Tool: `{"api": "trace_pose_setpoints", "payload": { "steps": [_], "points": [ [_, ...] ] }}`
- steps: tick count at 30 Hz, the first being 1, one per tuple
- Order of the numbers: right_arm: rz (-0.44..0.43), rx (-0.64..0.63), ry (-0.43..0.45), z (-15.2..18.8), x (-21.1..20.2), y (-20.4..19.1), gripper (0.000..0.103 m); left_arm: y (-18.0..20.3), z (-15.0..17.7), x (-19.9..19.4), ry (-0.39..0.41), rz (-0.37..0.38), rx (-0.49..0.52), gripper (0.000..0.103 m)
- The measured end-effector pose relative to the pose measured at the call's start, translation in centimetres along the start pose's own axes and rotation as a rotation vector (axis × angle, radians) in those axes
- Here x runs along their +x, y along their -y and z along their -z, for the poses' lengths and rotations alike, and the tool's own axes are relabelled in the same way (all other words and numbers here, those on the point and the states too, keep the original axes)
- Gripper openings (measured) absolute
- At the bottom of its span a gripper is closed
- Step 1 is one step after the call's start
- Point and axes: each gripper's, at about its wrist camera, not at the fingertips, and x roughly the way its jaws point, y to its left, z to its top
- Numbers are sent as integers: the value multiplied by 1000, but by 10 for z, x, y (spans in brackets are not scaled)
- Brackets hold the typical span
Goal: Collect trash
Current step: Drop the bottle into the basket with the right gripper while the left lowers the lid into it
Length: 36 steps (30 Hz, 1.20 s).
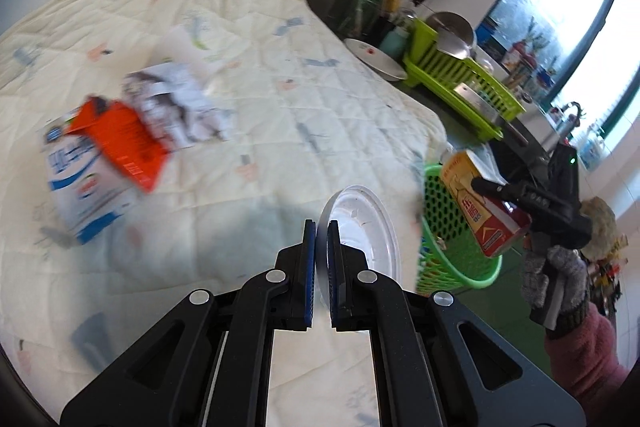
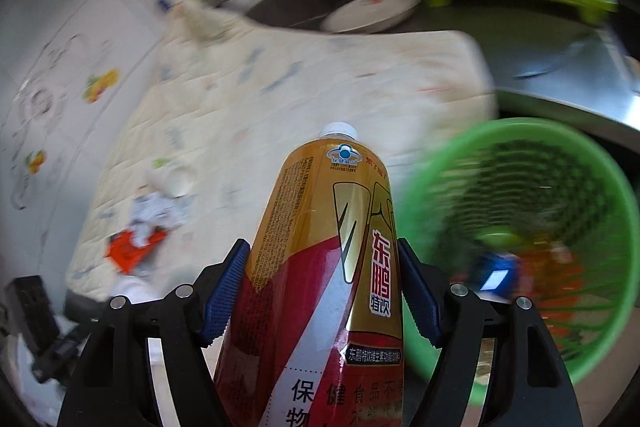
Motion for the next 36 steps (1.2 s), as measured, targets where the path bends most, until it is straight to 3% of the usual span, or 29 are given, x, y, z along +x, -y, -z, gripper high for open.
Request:
{"api": "trace_pose_setpoints", "payload": {
  "steps": [5, 14, 26, 33, 36],
  "points": [
    [161, -16, 19, -1, -6, 63, 70, 33, -8, 23, -23, 32, 31, 4],
    [318, -9, -53, 3, 28, 130, 70, 93, -25, 70, -71, 83, 96, 4],
    [357, -17, -87, 1, 50, 157, 72, 171, -32, 134, -131, 119, 242, 4],
    [333, -28, -49, 3, 28, 153, 73, 205, -26, 174, -154, 22, 351, 4],
    [319, -36, -29, 6, 18, 149, 78, 219, -23, 189, -153, -32, 409, 4]
  ]
}}
